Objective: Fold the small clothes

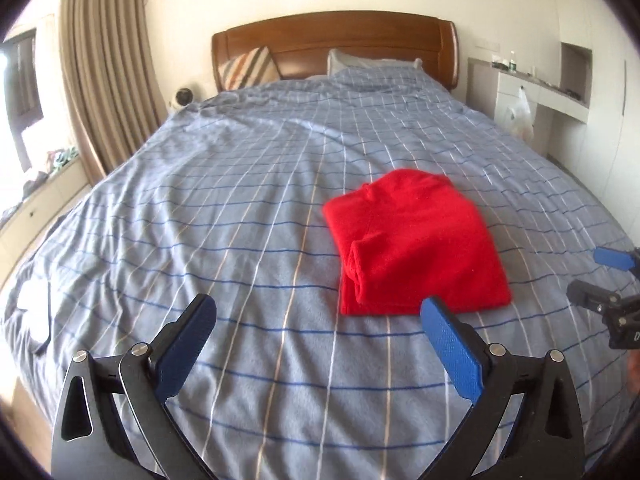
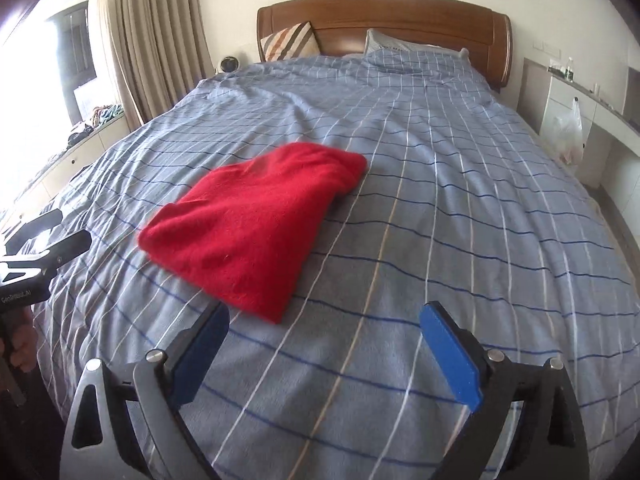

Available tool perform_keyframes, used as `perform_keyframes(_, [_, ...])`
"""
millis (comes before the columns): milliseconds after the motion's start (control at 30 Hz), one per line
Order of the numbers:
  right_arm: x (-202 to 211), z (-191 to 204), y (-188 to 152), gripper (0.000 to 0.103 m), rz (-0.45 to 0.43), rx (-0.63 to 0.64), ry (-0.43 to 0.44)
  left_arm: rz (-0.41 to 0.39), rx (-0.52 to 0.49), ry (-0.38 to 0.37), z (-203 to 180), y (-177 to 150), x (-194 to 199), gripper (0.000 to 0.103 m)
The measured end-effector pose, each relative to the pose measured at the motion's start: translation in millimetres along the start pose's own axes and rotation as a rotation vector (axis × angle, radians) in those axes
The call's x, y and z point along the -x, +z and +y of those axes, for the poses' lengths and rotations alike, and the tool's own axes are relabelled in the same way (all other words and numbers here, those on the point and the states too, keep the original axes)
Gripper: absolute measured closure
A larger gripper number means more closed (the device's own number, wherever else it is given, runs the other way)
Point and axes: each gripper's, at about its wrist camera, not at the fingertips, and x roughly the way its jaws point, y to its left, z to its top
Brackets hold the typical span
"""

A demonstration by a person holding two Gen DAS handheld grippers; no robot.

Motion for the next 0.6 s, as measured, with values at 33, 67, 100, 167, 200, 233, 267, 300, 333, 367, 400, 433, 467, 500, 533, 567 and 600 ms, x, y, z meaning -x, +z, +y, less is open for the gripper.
perform_keyframes(33, [11.0,4.1,-3.6,0.003,-0.001,0.007,-0.004,0.001,0.028,0.014,0.5,-1.7,8.5,0.001])
perform_keyframes(67, [21.1,7.6,-7.2,0.001,0.000,0.014,-0.006,0.000,0.054,0.016,1.0,-4.4,16.5,0.001])
perform_keyframes(100, [29.7,11.2,-11.0,0.001,0.004,0.020,-0.004,0.012,0.076,0.004,1.6,-6.8,22.2,0.001])
perform_keyframes(167, [42.7,17.4,-19.0,0.001,0.009,0.028,-0.002,0.045,0.097,-0.039,0.2,-10.7,32.2,0.001])
perform_keyframes(200, [46.8,19.6,-21.9,0.001,0.011,0.027,-0.006,0.060,0.097,-0.046,-1.4,-11.8,36.2,0.001])
perform_keyframes(233, [50.3,22.1,-23.3,0.001,0.009,0.024,-0.011,0.063,0.095,-0.040,-3.5,-13.4,41.2,0.001])
perform_keyframes(267, [54.7,23.6,-25.8,0.001,0.005,0.022,-0.014,0.059,0.091,-0.030,-5.3,-15.5,46.3,0.001])
perform_keyframes(300, [58.6,25.0,-29.0,0.001,0.003,0.018,-0.016,0.053,0.082,-0.016,-8.9,-17.4,51.0,0.001])
perform_keyframes(333, [62.6,25.9,-31.5,0.001,0.000,0.014,-0.020,0.045,0.069,0.000,-10.6,-17.9,53.9,0.001])
perform_keyframes(367, [64.7,26.8,-32.8,0.001,-0.002,0.009,-0.025,0.038,0.054,0.018,-15.1,-19.8,58.3,0.001])
perform_keyframes(400, [65.7,27.5,-33.6,0.001,-0.001,0.004,-0.027,0.031,0.039,0.040,-16.8,-20.3,60.0,0.001])
perform_keyframes(433, [66.0,28.1,-34.4,0.001,0.002,-0.002,-0.028,0.025,0.028,0.061,-18.1,-21.4,62.4,0.001])
perform_keyframes(467, [66.2,28.7,-34.9,0.001,0.004,-0.009,-0.028,0.021,0.021,0.074,-18.7,-22.8,64.0,0.001])
perform_keyframes(500, [66.4,29.8,-35.1,0.001,0.005,-0.013,-0.030,0.021,0.019,0.081,-18.5,-23.5,64.8,0.001])
perform_keyframes(533, [66.5,30.8,-35.5,0.001,0.006,-0.015,-0.032,0.024,0.020,0.088,-18.0,-24.4,65.4,0.001])
perform_keyframes(567, [66.7,32.1,-36.0,0.001,0.008,-0.015,-0.038,0.028,0.025,0.091,-16.9,-25.0,65.7,0.001])
perform_keyframes(600, [67.2,33.5,-36.4,0.001,0.010,-0.014,-0.044,0.033,0.030,0.095,-16.0,-25.3,65.8,0.001])
